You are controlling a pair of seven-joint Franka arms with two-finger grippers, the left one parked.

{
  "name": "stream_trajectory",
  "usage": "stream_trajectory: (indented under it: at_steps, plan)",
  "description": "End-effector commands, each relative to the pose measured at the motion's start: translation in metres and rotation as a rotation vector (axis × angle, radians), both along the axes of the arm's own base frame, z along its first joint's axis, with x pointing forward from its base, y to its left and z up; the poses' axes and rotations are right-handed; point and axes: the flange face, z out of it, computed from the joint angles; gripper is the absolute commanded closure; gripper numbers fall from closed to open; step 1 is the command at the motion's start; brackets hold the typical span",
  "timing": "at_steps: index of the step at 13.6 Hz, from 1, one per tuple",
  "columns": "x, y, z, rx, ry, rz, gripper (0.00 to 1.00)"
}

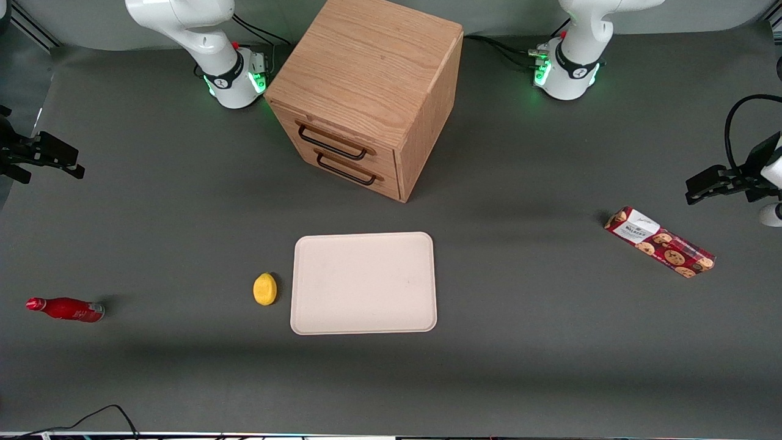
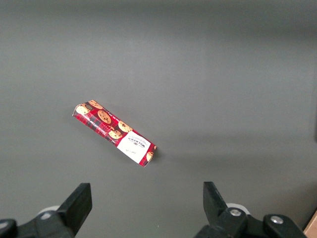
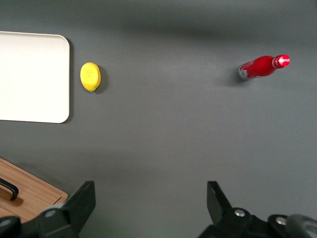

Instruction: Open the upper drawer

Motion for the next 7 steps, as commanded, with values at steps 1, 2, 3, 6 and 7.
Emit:
stream_trajectory:
  at_steps: [1, 2, 3, 6, 7]
  plan:
    - [0.0008, 0.0010, 0.0055, 0.009, 0.006, 0.019, 0.00]
    - [0.0007, -0.0003, 0.0055, 0.012, 0.005, 0.016, 0.00]
    - [0.0011, 0.0004, 0.0040, 0.011, 0.009, 0.016, 0.00]
    - [0.0010, -0.0013, 0.0039, 0.011, 0.009, 0.016, 0.00]
    - [0.0010, -0.0014, 0.0039, 0.009, 0.009, 0.014, 0.00]
